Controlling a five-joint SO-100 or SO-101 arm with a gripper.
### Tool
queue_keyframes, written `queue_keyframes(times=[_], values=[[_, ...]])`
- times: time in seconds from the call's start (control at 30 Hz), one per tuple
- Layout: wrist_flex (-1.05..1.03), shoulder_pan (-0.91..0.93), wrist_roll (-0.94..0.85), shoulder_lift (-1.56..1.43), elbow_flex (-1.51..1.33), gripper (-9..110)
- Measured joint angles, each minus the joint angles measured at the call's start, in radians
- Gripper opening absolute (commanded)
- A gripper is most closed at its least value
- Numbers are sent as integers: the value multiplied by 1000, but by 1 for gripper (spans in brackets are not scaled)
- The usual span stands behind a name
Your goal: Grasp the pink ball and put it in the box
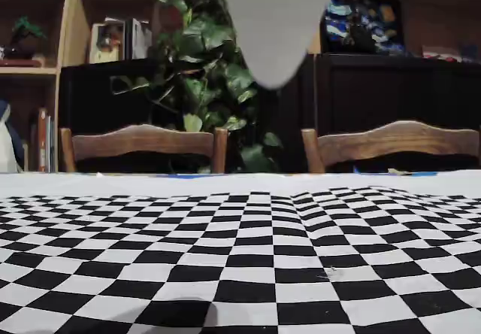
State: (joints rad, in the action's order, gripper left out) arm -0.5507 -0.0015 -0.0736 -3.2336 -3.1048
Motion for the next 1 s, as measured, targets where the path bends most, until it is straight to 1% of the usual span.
queue_keyframes(times=[0.17,0.27,0.5,0.6,0.7,1.0], values=[[175,3,-3,0,0,0],[219,-18,-6,0,0,0],[241,-28,-5,0,0,0],[241,-40,-54,0,0,0],[232,-29,-66,0,0,0],[225,-44,-67,0,0,0]])
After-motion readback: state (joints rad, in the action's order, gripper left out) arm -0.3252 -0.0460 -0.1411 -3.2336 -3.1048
